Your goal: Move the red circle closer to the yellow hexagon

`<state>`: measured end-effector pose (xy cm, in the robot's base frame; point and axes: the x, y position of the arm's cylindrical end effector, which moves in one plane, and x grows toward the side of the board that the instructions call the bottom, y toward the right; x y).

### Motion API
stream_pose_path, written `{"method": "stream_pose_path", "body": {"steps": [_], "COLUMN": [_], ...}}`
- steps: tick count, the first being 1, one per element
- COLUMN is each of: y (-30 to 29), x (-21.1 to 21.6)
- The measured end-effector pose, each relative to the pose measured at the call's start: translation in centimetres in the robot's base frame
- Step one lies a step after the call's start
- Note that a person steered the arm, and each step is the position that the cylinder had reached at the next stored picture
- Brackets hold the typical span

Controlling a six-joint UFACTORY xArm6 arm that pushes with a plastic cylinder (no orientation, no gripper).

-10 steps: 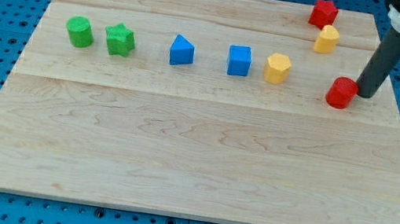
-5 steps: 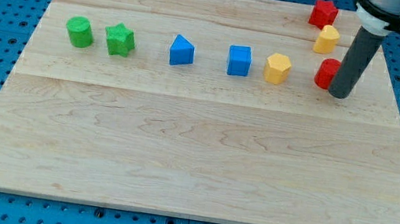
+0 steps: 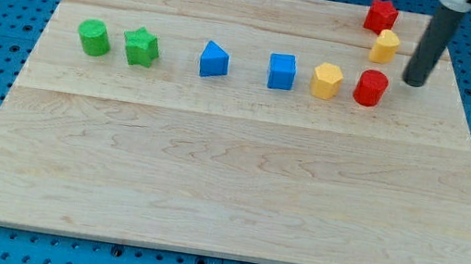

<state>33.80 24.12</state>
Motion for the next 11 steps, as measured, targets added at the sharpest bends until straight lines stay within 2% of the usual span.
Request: {"method": "stream_pose_path", "body": {"steps": [4, 5, 6, 9, 10, 11], "y": [1.5, 4.9, 5.2, -5.0, -4.5, -5.0], "x": [0.0, 1.2, 3.2, 2.6, 1.4, -2.8]}}
